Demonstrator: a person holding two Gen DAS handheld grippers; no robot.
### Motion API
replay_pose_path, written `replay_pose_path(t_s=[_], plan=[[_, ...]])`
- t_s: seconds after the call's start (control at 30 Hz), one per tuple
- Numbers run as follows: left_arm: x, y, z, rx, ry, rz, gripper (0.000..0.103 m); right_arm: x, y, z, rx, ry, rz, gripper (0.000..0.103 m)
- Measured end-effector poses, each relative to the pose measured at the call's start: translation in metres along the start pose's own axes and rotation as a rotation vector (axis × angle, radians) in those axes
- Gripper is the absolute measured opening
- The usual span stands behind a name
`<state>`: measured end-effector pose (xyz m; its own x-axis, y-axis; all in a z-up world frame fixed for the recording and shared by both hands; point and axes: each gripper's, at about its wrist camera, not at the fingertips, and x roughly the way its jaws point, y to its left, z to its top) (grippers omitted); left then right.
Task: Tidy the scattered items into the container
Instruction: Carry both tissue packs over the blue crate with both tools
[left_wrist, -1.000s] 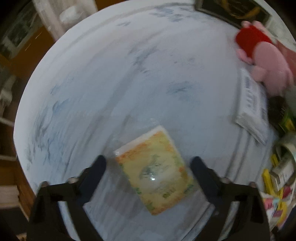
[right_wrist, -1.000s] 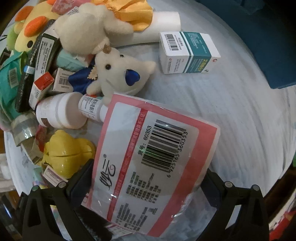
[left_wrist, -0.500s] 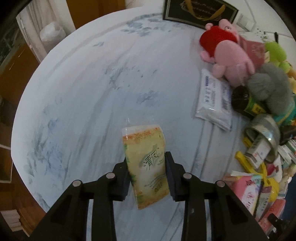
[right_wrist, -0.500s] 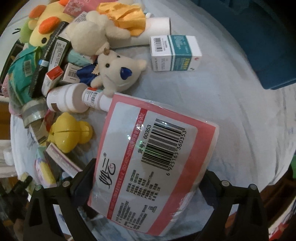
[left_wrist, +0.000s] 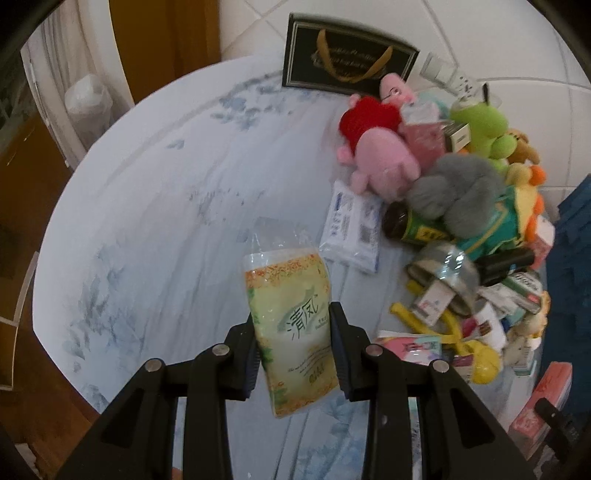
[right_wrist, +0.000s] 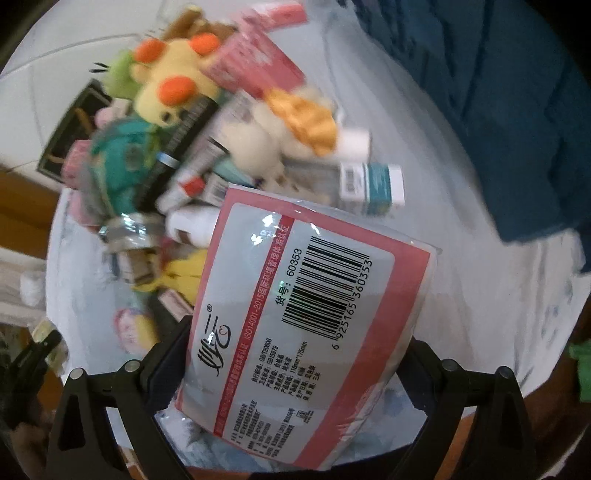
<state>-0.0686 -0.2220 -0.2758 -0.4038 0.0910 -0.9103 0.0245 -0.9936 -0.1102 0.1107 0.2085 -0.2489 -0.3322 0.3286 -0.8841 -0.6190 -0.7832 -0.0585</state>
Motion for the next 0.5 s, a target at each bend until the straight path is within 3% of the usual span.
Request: replay_pose_path(t_s=[0.03, 0.1, 0.5], plan=[[-0.007, -0.002, 0.001, 0.006, -0.009, -0.006, 0.033, 0.004, 0.000, -0.022, -0.019, -0.011, 0.005, 0.098], [-0.023, -0.007, 0.004, 0.019, -0.032, -0.014, 0.033, 0.017, 0.005, -0.020, -0.052, -0.037, 0.014, 0.098], [-0.115, -0.049, 0.022, 0.101, -0.191, -0.075, 0.033, -0.075, 0.007, 0.014, -0.251, -0.214, 0.101, 0.098]])
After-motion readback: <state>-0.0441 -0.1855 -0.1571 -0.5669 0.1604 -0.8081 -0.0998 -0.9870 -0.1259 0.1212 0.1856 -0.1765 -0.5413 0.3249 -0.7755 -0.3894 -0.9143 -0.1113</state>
